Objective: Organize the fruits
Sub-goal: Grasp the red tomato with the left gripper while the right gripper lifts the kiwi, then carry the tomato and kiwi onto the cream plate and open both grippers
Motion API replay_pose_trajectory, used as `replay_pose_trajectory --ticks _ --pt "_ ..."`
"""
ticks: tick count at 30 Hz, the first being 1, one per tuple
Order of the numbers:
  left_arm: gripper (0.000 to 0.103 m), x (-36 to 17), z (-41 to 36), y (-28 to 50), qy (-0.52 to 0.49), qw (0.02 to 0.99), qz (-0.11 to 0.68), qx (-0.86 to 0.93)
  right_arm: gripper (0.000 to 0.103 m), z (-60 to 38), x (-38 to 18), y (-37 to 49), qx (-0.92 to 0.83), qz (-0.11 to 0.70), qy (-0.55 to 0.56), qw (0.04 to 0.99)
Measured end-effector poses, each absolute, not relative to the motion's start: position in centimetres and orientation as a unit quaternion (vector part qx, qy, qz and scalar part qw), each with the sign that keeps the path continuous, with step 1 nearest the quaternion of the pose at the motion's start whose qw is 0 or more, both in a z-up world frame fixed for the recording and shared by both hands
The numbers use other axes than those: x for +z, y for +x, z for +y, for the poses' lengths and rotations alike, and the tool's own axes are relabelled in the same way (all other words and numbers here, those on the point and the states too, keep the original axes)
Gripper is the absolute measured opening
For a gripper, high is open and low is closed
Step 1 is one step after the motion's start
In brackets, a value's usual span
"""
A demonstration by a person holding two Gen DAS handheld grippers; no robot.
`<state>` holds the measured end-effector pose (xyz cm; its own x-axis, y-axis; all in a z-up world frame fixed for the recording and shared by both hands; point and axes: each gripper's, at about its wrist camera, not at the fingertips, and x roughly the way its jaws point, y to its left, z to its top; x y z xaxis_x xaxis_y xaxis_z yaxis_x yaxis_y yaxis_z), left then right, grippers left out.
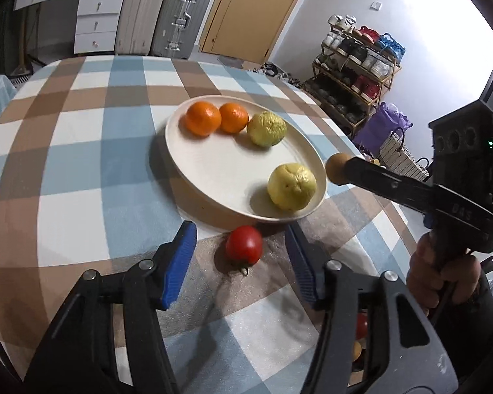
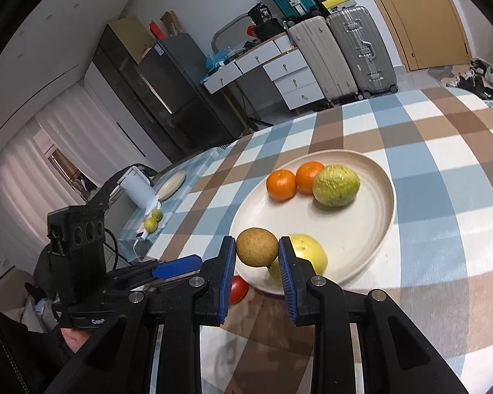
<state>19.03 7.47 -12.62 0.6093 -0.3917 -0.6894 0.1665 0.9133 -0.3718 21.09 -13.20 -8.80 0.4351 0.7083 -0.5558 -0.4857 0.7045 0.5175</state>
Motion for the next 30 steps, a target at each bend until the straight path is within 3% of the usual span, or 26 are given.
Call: replay_pose_trajectory --ticks 8,10,11,26,27,28,30 --pt "0.049 -13.9 5.7 19.7 -0.119 0.876 0.435 -0.173 0.027 -13.9 -8.1 20.0 0.353 0.385 0.142 0.841" --pt "0.028 -14.2 5.6 19.8 -0.114 0.876 0.438 -0.167 0.027 -13.9 -8.1 20.0 0.353 0.384 0.142 0.841" --pt "0.022 -14.3 5.5 19.9 -0.112 0.873 0.443 -0.17 0.027 -13.9 -8.1 20.0 0.354 0.384 0.141 0.841" --pt "0.022 -9.9 7.1 19.7 -0.118 0.894 0.39 -0.187 0.027 -12.7 -7.8 21.2 0.363 0.382 0.125 0.841" --pt "0.02 -9.5 7.3 20.1 -0.117 0.896 0.387 -0.185 0.027 -12.6 -7.6 21.4 0.363 0.381 0.123 0.841" --pt "0.01 -9.2 7.5 20.4 -0.116 0.898 0.383 -0.183 0.027 -12.5 -7.6 21.7 0.364 0.381 0.123 0.841" --pt "0.005 -8.5 7.6 21.3 -0.108 0.903 0.376 -0.177 0.027 -12.0 -7.5 22.5 0.366 0.385 0.123 0.838"
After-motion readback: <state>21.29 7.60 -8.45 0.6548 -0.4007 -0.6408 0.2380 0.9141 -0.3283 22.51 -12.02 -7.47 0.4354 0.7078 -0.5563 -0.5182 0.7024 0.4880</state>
